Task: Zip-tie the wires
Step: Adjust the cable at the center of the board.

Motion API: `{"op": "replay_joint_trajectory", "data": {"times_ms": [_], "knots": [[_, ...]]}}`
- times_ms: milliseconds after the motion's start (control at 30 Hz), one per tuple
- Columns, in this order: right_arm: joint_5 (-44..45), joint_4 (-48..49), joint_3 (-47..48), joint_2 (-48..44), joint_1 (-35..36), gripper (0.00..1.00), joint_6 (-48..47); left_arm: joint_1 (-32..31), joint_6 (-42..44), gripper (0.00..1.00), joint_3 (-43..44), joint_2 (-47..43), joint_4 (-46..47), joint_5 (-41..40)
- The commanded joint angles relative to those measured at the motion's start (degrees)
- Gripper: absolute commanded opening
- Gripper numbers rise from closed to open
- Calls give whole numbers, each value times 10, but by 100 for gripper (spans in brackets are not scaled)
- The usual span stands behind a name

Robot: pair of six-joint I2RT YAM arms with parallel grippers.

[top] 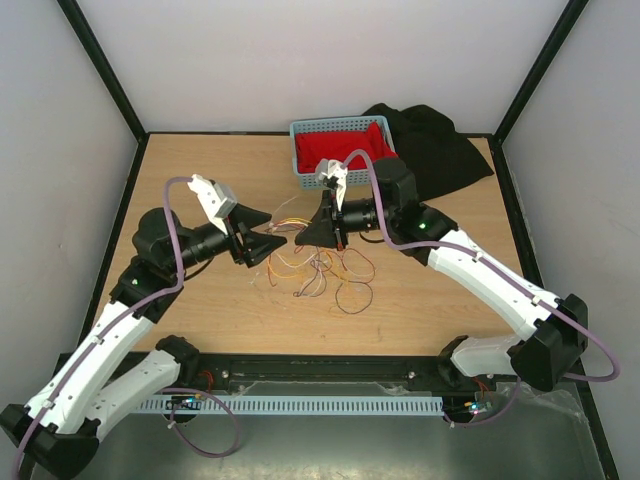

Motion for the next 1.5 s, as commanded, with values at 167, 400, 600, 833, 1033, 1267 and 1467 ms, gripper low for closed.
{"op": "replay_joint_trajectory", "data": {"times_ms": [167, 400, 600, 833, 1033, 1267, 1467], "knots": [[-4, 50, -12, -22, -2, 0, 29, -1, -2, 42, -15, 2, 34, 26], [-1, 75, -25, -25, -2, 0, 46, -1, -1, 27, -16, 13, 34, 44], [16, 74, -33, -28, -1, 0, 39, -2, 3, 7, -25, 4, 30, 46], [34, 58, -34, -22, -2, 0, 34, -2, 22, 2, -26, -6, -15, 52], [5, 19, -42, -21, -3, 37, 43, -1, 91, 0, -25, -10, -55, 31], [-20, -2, -62, -50, -32, 70, 67, -2, 165, 0, -19, 4, -72, 28], [5, 36, -31, -30, -37, 73, 164, -14, 197, 0, -17, 8, -81, 42]]}}
